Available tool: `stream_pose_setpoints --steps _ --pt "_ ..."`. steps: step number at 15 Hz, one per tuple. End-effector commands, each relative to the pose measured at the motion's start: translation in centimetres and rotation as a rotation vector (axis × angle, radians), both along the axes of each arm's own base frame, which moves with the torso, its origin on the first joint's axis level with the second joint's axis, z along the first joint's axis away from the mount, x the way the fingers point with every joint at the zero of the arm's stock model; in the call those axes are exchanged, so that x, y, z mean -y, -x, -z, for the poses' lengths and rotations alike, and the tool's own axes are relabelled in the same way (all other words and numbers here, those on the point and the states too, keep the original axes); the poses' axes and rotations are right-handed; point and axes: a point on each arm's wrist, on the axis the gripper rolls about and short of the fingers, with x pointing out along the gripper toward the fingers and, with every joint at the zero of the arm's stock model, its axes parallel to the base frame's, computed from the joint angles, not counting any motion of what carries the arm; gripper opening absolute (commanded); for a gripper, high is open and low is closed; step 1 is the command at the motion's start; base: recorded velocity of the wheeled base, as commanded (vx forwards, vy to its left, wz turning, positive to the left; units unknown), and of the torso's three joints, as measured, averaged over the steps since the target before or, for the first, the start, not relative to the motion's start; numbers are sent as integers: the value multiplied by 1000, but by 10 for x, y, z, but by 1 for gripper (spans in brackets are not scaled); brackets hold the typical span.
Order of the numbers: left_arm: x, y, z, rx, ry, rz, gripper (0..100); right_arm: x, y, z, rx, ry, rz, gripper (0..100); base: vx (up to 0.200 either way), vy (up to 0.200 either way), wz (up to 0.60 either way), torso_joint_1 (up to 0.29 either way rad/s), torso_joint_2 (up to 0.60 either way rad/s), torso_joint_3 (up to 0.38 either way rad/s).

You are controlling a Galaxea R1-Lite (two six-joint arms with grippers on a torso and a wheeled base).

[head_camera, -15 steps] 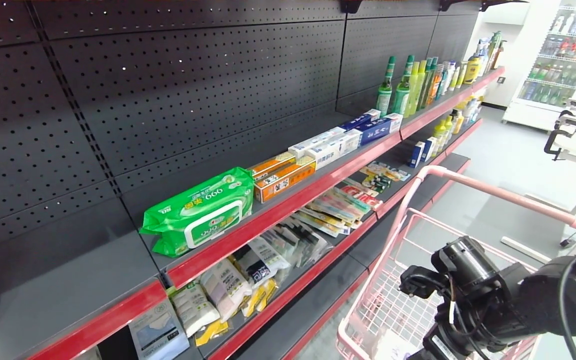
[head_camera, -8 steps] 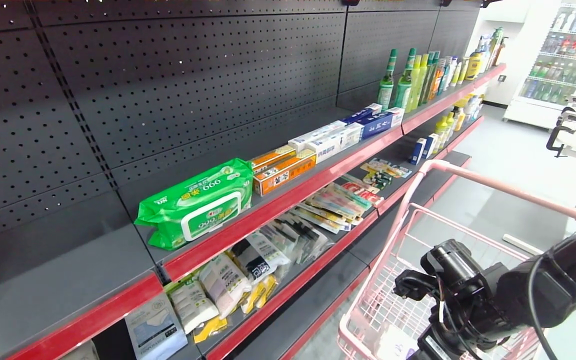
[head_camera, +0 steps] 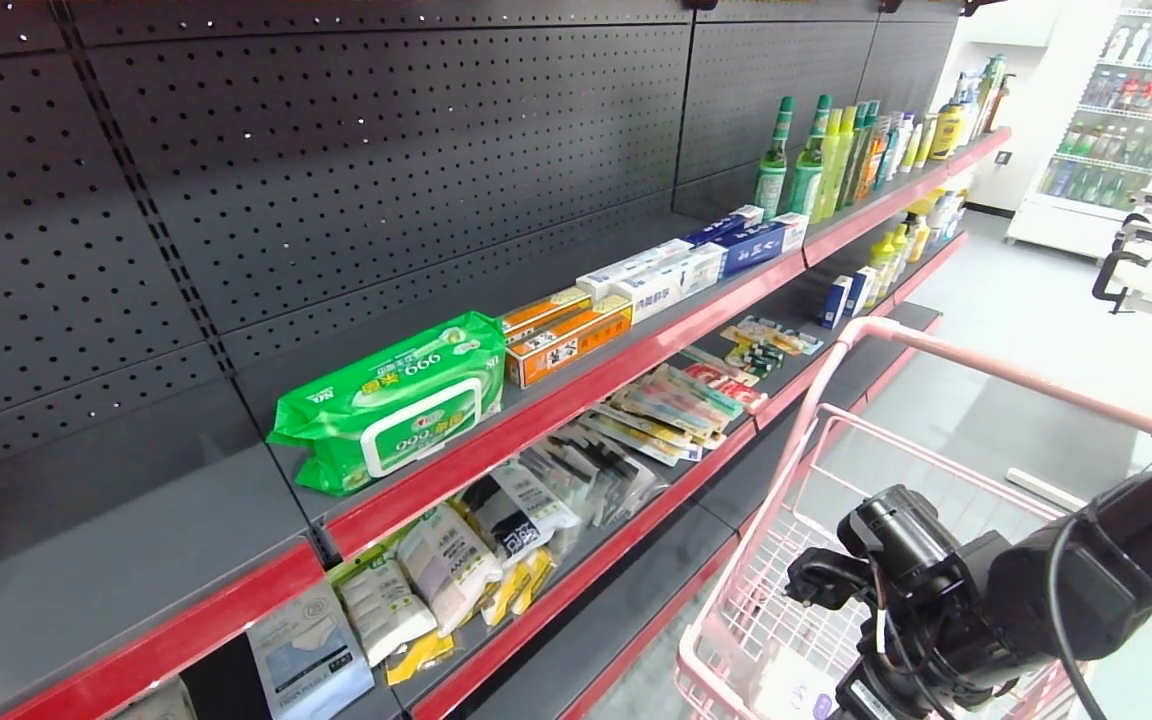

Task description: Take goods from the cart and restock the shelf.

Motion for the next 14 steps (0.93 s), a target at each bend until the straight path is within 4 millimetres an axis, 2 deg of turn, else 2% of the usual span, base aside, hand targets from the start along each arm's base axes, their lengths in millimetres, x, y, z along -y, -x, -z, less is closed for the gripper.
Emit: stream_pose_setpoints --steps 1,4,7,10,14 --pt "0 0 0 -1 0 0 100 -1 -1 3 -9 4 -4 100 0 0 0 -129 334 193" --pt "0 0 0 1 -2 0 100 -3 -5 1 12 9 -56 100 0 0 0 -132 320 185" --pt "0 0 0 1 -2 0 100 -6 -9 5 8 13 -84 100 0 0 0 -19 45 29" --pt "0 0 0 1 -2 0 100 -16 -15 12 -4 13 -105 100 0 0 0 0 0 0" --pt "0 0 0 1 -2 0 100 -20 -22 29 -24 22 -106 100 0 0 0 0 0 0"
